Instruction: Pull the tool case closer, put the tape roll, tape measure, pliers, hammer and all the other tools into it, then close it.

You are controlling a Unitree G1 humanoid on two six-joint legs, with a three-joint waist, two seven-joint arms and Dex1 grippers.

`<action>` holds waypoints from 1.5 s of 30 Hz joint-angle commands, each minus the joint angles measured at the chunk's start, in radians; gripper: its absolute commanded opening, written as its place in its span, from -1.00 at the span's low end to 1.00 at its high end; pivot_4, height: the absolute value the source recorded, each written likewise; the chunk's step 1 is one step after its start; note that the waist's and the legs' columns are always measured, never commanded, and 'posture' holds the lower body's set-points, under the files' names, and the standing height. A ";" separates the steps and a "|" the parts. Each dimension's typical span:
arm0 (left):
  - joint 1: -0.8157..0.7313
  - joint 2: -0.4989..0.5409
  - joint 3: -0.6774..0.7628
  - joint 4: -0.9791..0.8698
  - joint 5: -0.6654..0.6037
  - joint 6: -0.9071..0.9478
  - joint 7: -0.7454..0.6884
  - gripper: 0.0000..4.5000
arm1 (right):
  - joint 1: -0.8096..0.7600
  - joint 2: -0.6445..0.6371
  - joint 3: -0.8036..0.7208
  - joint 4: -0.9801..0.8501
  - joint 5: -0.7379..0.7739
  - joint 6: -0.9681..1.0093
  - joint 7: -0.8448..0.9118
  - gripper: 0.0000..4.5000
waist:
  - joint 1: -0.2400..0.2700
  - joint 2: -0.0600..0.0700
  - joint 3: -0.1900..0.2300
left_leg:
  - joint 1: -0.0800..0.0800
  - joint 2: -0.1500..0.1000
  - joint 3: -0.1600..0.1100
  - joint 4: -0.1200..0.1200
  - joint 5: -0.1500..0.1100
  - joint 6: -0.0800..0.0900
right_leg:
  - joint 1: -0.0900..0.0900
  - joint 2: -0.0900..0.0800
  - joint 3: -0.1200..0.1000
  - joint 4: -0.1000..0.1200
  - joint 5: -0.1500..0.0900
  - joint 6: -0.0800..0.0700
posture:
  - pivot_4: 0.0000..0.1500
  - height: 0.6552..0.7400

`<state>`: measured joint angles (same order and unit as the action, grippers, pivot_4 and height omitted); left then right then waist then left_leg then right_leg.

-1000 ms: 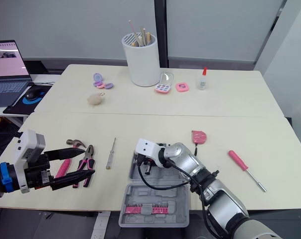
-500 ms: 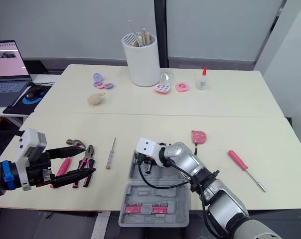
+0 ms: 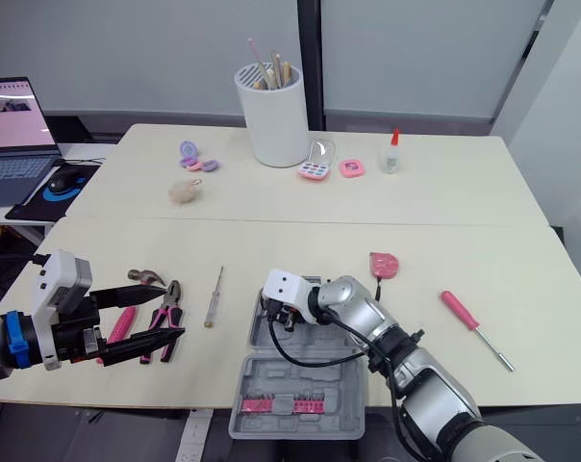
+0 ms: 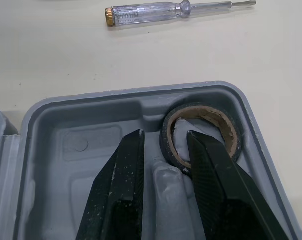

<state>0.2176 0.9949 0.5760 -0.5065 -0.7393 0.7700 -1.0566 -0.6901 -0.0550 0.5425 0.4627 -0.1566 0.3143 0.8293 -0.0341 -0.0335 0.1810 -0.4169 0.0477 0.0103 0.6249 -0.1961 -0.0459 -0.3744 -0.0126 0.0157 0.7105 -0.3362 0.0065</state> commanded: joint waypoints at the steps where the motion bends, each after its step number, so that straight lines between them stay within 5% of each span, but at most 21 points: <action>1: -0.003 0.006 0.003 -0.007 0.007 -0.020 -0.002 1.00 | 0.011 -0.004 -0.029 -0.082 0.036 -0.044 0.024 -0.35 | 0.000 0.000 0.000 | 0.000 0.000 0.000 0.000 0.000 0.000 | 0.000 0.000 0.000 0.000 0.000 0.000 | 1.00 1.00; 16: -0.014 0.008 -0.018 0.002 0.018 -0.036 -0.008 1.00 | 0.024 0.077 -0.090 0.169 0.022 -0.273 -0.172 -0.35 | -0.001 0.000 0.000 | 0.000 0.000 0.000 0.000 0.000 0.000 | 0.000 0.000 0.000 0.000 0.000 0.000 | 1.00 1.00; 27: -0.002 0.001 -0.018 -0.010 0.021 -0.032 -0.001 1.00 | 0.032 0.072 -0.095 0.194 0.013 -0.234 -0.147 -0.35 | -0.004 0.000 0.000 | 0.001 0.000 0.000 0.000 0.000 0.000 | 0.000 0.000 0.000 0.000 0.000 0.000 | 1.00 1.00; 35: -0.005 -0.006 -0.027 0.019 0.035 -0.056 -0.007 1.00 | 0.048 0.036 -0.143 -0.043 0.116 -0.257 -0.030 -0.35 | -0.002 0.000 0.001 | 0.000 0.000 0.000 -0.001 0.000 0.000 | 0.000 0.000 0.000 0.000 0.000 0.000 | 1.00 1.00; 41: -0.018 0.013 -0.006 0.135 0.075 -0.116 -0.047 1.00 | 0.100 -0.208 -0.243 -0.442 0.312 -0.025 0.204 -0.35 | 0.004 0.000 0.001 | 0.000 0.000 0.000 -0.001 0.000 0.000 | 0.000 -0.001 -0.001 -0.001 0.000 0.000 | 1.00 1.00; 45: -0.051 0.036 0.026 0.233 0.088 -0.130 -0.067 1.00 | 0.176 -0.423 -0.352 -0.603 0.443 0.084 0.320 0.08 | 0.012 0.000 0.001 | -0.002 -0.001 -0.001 -0.002 0.000 0.000 | 0.002 -0.002 -0.003 -0.007 0.000 0.000 | 1.00 1.00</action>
<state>0.1797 1.0030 0.5565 -0.2937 -0.6566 0.6612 -1.1063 -0.5240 -0.4447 0.2505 -0.0597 0.2152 0.3548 1.1025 -0.0220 -0.0336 0.1817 -0.4187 0.0467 0.0093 0.6226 -0.1964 -0.0459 -0.3727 -0.0151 0.0125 0.7024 -0.3363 0.0066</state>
